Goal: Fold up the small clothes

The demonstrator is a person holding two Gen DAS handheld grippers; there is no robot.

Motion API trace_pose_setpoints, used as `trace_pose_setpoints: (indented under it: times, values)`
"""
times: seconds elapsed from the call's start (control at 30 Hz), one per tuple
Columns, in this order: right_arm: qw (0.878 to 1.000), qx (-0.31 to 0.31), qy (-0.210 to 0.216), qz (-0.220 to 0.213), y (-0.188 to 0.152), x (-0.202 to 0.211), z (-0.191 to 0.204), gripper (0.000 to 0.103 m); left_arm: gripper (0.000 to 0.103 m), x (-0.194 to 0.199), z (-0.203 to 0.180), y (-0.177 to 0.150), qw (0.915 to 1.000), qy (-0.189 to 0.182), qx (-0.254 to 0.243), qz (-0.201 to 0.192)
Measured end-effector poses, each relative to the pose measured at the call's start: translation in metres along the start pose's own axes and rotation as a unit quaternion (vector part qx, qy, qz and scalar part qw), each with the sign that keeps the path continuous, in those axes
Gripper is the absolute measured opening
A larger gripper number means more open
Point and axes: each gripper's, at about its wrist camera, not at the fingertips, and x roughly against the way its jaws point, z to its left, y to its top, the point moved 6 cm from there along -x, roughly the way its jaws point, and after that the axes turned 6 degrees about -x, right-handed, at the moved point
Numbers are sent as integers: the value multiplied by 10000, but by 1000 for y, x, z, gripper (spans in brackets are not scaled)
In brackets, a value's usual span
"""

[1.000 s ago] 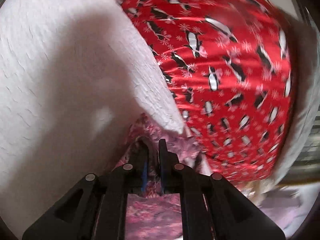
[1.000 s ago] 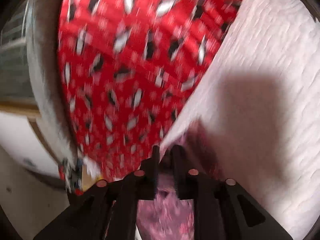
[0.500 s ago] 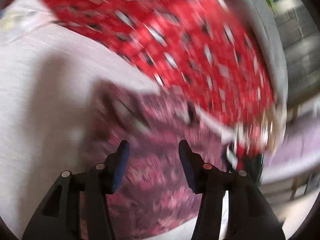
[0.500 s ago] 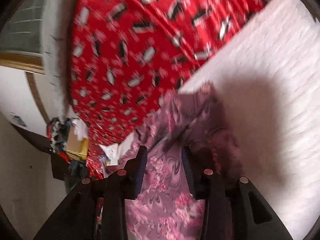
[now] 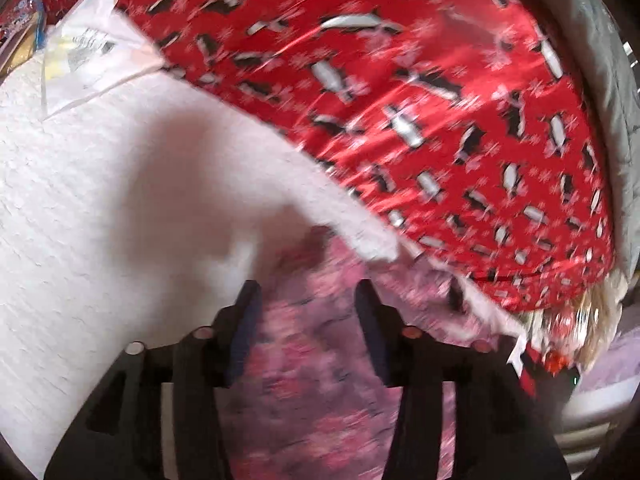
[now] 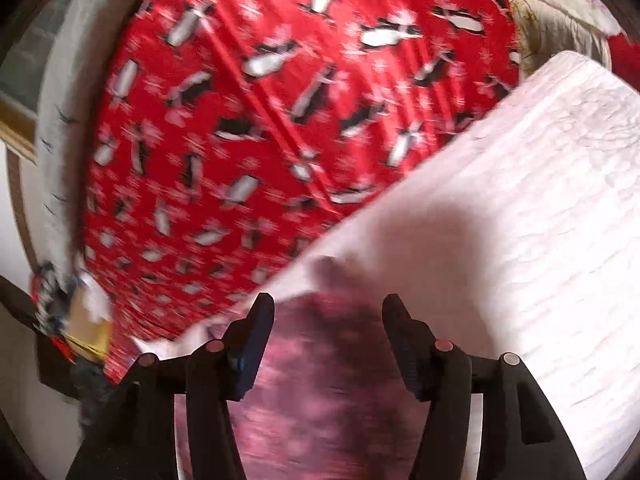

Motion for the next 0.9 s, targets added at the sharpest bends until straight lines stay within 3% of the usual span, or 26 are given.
trace_pose_setpoints:
  times: [0.13,0.2,0.23,0.27,0.3,0.4,0.47,0.53,0.6,0.63,0.67,0.73,0.8,0.87,0.9]
  values:
    - [9996,-173,-87,214,-11,-22,-17,59,50,-20,15,-33,9981,-306,76,522]
    - [9999,31,-136,-58,-15,-25,-9,51,49,-23,10,-42,9981,-249,-124,541]
    - [9997,131,-140,-128,-17,-26,-4,24,40,-19,2,-46,9985,-65,-368,407]
    - [9993,296,-133,-161,-17,-26,4,5,28,-15,-4,-46,9981,85,-544,291]
    - [9990,390,-155,-173,-16,-26,9,4,7,-12,-9,-46,9965,291,-765,162]
    - [9955,662,20,-684,-1,-1,31,4,6,-6,-7,-40,9942,662,-842,-113]
    - [9937,433,154,-1020,10,13,27,4,6,-11,5,-38,9934,909,-682,-129]
    - [9961,187,-39,-857,14,4,9,4,6,-23,24,-40,9934,1106,-296,17]
    - [9976,-90,-670,-152,4,-26,-23,4,1,-25,40,-41,9925,1220,-37,39]
    - [9965,-161,-813,133,-3,-35,-33,5,1,-20,46,-43,9948,1016,101,16]
    - [9978,-166,-634,6,-7,-30,-35,11,1,-15,49,-45,9954,939,198,-14]
    - [9990,-195,-306,-278,-11,-11,-32,15,1,6,47,-49,9973,684,163,-195]
    - [9994,-222,192,-198,-19,4,-28,27,1,26,34,-57,9979,484,-15,-430]
    - [9990,-219,291,-272,-31,20,-33,47,3,33,17,-70,9978,208,-194,-601]
    - [9991,-240,282,-220,-37,21,-37,50,6,33,10,-77,9977,144,-245,-622]
